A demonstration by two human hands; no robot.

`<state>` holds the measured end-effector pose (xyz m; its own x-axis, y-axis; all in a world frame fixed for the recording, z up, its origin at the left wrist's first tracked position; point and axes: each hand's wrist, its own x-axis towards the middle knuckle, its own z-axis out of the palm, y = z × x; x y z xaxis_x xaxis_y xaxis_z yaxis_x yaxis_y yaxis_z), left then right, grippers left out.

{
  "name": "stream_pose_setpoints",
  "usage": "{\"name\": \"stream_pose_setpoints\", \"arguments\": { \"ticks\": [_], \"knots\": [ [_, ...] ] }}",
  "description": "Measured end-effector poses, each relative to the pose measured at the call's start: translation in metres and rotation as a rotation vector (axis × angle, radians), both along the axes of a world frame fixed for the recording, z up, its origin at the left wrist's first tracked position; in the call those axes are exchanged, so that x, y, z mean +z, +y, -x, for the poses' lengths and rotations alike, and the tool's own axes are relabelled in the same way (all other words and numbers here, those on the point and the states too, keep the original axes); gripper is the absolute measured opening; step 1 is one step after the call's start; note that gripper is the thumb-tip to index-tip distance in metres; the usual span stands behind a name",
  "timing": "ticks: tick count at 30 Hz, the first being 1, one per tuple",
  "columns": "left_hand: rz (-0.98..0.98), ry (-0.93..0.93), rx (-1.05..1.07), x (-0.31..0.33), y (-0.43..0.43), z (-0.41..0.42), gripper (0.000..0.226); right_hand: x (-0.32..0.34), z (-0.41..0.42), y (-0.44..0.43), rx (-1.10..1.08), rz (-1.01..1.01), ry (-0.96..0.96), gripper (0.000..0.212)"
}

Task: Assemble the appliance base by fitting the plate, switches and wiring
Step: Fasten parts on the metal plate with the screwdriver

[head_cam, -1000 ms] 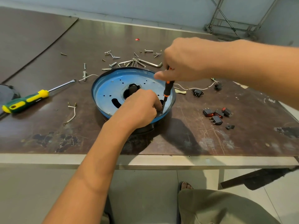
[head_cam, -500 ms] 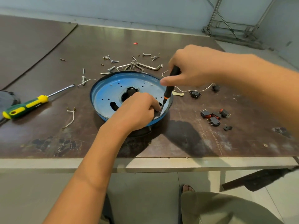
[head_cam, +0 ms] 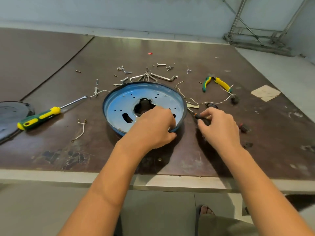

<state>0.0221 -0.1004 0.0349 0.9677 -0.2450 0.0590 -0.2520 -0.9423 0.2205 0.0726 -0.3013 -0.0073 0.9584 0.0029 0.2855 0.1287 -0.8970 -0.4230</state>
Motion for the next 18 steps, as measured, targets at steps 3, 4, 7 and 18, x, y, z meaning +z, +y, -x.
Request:
{"name": "stream_pose_setpoints", "arguments": {
  "ticks": [3, 4, 7, 18],
  "knots": [
    [-0.012, -0.034, 0.003, -0.004, -0.001, 0.002, 0.026, -0.015, 0.009, 0.006, 0.021, 0.056, -0.044, 0.019],
    [-0.018, -0.043, -0.001, -0.005, -0.001, 0.003, 0.026, -0.018, 0.011, 0.007, 0.033, 0.065, -0.059, 0.020],
    [-0.022, -0.050, -0.016, -0.004, -0.002, 0.005, 0.027, -0.014, 0.007, 0.007, 0.075, 0.101, 0.010, 0.023],
    [0.194, -0.311, 0.053, 0.012, 0.016, 0.018, 0.022, 0.014, 0.013, 0.001, 0.095, -0.156, 0.053, 0.029]
  ]
}}
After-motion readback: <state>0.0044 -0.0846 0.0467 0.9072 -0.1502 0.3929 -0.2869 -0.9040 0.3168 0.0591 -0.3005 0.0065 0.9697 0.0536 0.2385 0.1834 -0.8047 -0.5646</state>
